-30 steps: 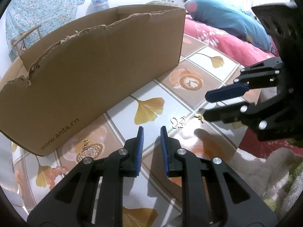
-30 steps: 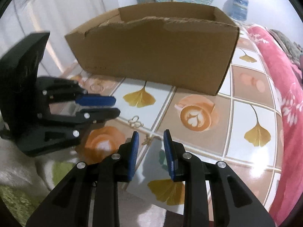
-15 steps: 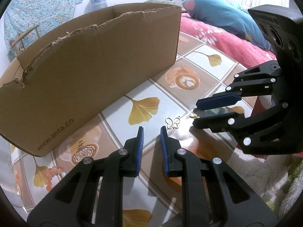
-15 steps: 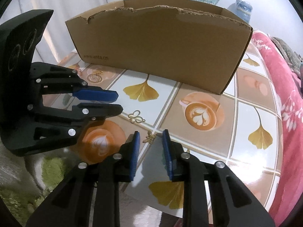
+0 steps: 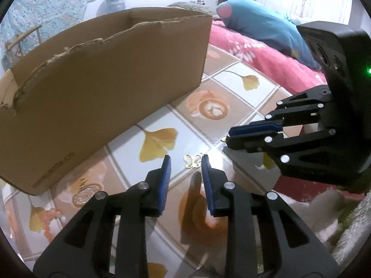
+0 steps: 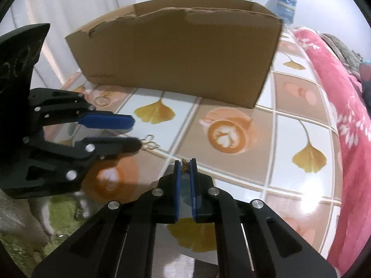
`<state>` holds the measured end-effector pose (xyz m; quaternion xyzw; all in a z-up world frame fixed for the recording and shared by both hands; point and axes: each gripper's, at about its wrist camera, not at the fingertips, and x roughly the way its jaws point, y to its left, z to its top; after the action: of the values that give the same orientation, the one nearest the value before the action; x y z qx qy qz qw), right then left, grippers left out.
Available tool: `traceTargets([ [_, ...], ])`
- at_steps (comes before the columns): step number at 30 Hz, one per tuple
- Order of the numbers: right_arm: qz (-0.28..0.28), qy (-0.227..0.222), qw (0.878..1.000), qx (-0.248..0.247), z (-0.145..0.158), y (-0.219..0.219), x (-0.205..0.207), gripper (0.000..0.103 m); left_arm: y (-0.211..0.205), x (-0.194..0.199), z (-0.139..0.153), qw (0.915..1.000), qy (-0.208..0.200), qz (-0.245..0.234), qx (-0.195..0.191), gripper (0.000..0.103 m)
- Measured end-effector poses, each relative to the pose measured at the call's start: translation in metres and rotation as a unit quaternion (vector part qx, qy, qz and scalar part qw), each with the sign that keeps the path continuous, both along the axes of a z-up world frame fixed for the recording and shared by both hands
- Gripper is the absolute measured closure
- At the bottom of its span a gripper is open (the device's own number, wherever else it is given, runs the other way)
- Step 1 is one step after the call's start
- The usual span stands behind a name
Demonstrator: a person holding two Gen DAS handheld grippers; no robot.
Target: Organize jewelry
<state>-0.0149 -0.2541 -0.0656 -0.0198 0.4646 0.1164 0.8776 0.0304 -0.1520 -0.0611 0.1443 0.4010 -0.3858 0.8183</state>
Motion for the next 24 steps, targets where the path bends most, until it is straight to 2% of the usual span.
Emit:
traceTargets([
  [5, -0.005, -0.004, 1.000, 0.006, -0.001, -0.007, -0.004, 0.095, -0.010, 0.000, -0.005, 0.9997, -0.001, -0.001, 0.024, 0.077],
  [11, -0.008, -0.010, 1.000, 0.014, -0.001, -0.007, -0.005, 0.095, -0.014, 0.003, -0.004, 0.9995, 0.012, 0.006, 0.028, 0.077],
  [15, -0.006, -0.014, 1.000, 0.015, -0.001, -0.008, -0.007, 0.095, -0.019, 0.000, -0.004, 0.9988, 0.001, 0.004, 0.049, 0.078],
  [17, -0.005, -0.015, 1.000, 0.017, -0.001, -0.009, -0.007, 0.095, -0.023, -0.001, -0.004, 0.9984, -0.004, 0.002, 0.057, 0.088],
  [19, -0.006, -0.016, 1.000, 0.019, -0.002, -0.009, -0.007, 0.095, -0.024, -0.001, -0.003, 0.9984, 0.001, 0.002, 0.057, 0.092],
  [24, -0.006, -0.018, 1.000, 0.023, -0.001, -0.011, -0.008, 0.095, -0.024, -0.002, -0.004, 0.9983, -0.003, 0.003, 0.059, 0.093],
])
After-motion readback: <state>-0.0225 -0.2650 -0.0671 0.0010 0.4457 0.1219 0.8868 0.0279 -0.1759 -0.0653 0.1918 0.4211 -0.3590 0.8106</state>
